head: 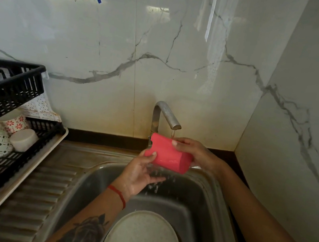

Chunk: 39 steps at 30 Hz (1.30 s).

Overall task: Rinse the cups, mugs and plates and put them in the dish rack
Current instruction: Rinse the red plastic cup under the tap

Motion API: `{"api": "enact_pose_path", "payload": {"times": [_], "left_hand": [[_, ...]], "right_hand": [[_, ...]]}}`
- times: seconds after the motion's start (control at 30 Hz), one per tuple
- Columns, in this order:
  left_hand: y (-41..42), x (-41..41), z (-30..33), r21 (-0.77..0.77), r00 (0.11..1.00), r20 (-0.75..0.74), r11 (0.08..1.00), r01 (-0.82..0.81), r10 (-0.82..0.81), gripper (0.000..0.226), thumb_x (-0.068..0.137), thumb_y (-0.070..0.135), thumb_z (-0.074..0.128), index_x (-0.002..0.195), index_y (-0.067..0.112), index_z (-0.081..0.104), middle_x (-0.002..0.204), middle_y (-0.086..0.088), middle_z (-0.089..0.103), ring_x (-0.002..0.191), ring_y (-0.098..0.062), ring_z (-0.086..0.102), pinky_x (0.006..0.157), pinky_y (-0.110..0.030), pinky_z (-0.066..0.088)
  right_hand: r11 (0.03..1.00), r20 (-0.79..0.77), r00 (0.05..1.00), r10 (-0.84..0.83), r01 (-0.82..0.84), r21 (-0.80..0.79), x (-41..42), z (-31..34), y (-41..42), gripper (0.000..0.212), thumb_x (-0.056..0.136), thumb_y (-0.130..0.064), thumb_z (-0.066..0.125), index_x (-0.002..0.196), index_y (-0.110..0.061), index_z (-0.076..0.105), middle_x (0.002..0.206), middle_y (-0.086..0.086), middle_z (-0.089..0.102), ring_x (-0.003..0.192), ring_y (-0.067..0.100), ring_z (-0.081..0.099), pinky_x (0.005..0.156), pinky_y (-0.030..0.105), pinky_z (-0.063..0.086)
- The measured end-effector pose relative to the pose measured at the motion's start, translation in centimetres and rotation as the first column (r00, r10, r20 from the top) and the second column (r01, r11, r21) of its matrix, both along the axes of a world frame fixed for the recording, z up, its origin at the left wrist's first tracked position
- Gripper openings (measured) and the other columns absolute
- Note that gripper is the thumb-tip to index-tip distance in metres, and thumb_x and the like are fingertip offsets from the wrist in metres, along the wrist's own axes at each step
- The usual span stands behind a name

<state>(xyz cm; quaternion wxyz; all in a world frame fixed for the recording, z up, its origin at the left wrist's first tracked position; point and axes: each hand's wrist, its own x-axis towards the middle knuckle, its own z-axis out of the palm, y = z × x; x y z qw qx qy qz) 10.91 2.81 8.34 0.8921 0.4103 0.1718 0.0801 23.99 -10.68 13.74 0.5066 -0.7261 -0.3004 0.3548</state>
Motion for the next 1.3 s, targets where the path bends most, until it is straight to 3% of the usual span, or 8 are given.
{"api": "enact_pose_path", "payload": {"times": [0.1,0.2,0.33,0.6,0.83,1.03,1.17,1.3], "left_hand": [[-1.2,1.0,0.3,-0.274,0.995,0.002,0.957,-0.096,0.1,0.049,0.076,0.022,0.074,0.118,0.012,0.049,0.122,-0.022,0.053,0.109,-0.044,0.055,0.078,-0.059,0.054],[-2.7,2.0,0.3,-0.431,0.982,-0.081,0.882,-0.19,0.172,0.057,0.071,0.024,0.079,0.118,0.011,0.048,0.121,-0.024,0.053,0.107,-0.045,0.056,0.072,-0.058,0.056],[-4.4,3.3,0.2,-0.466,0.979,-0.135,0.862,-0.201,0.155,0.055,0.082,0.04,0.07,0.125,0.01,0.054,0.117,-0.024,0.061,0.104,-0.042,0.06,0.07,-0.05,0.057],[-2.9,3.6,0.2,-0.441,0.959,-0.244,0.863,-0.245,0.148,0.049,0.088,0.05,0.059,0.1,0.002,0.056,0.08,-0.026,0.069,0.084,-0.04,0.061,0.066,-0.05,0.049],[-3.5,4.5,-0.9,-0.53,0.975,-0.176,0.821,-0.211,0.137,0.058,0.094,0.047,0.051,0.132,0.003,0.048,0.099,-0.025,0.068,0.095,-0.038,0.062,0.071,-0.048,0.05],[-2.3,3.8,-0.7,-0.431,0.977,-0.147,0.879,-0.206,0.157,0.054,0.086,0.044,0.063,0.124,0.007,0.051,0.109,-0.023,0.064,0.1,-0.038,0.062,0.072,-0.048,0.052],[-2.3,3.2,-0.1,-0.118,0.972,-0.117,0.969,-0.218,0.205,0.049,0.076,0.023,0.073,0.119,0.014,0.051,0.117,-0.016,0.059,0.103,-0.032,0.059,0.071,-0.043,0.057],[-3.0,2.8,0.5,0.235,0.961,-0.11,0.947,-0.221,0.252,0.045,0.083,0.014,0.07,0.124,0.017,0.05,0.125,-0.01,0.054,0.101,-0.025,0.057,0.068,-0.034,0.052]], "right_hand": [[0.984,0.177,0.969,-0.173,0.176,0.002,-1.9,-1.0,1.0,0.083,0.065,-0.076,0.052,0.131,-0.028,0.043,0.13,0.003,0.053,0.102,0.017,0.058,0.074,0.028,0.05],[0.952,0.46,0.837,-0.297,0.294,0.079,-3.5,-2.4,2.4,0.091,0.078,-0.075,0.037,0.149,-0.023,0.019,0.153,0.008,0.026,0.132,0.027,0.038,0.098,0.037,0.042],[0.912,0.87,0.446,-0.209,0.41,0.009,-4.8,-3.7,2.9,0.084,0.085,-0.073,0.002,0.15,-0.023,-0.016,0.154,0.0,-0.028,0.142,0.019,-0.026,0.113,0.036,-0.022],[0.976,0.961,0.171,0.218,-0.053,-0.212,-4.7,-6.4,-1.1,0.066,0.098,-0.058,0.012,0.15,-0.018,-0.001,0.157,-0.001,-0.006,0.146,0.014,-0.013,0.115,0.036,-0.013],[0.968,0.947,0.286,0.149,0.151,-0.198,-4.3,-5.7,0.7,0.065,0.097,-0.057,0.008,0.146,-0.022,-0.015,0.152,-0.002,-0.022,0.144,0.017,-0.02,0.111,0.029,-0.023],[0.974,0.927,0.302,-0.22,0.016,0.226,-5.7,-6.9,0.4,0.057,0.094,-0.044,0.042,0.142,-0.013,0.042,0.151,0.005,0.033,0.142,0.02,0.024,0.114,0.044,0.017],[0.9,0.512,0.743,-0.431,0.397,0.181,-5.4,-7.4,0.0,0.096,0.067,-0.069,0.067,0.145,-0.027,0.029,0.147,-0.003,0.034,0.125,0.012,0.04,0.094,0.03,0.043],[0.933,0.187,0.914,-0.36,0.35,0.086,-3.5,-7.7,-0.1,0.097,0.06,-0.039,0.088,0.139,-0.026,0.034,0.132,0.001,0.048,0.109,0.014,0.054,0.082,0.029,0.054]]}}
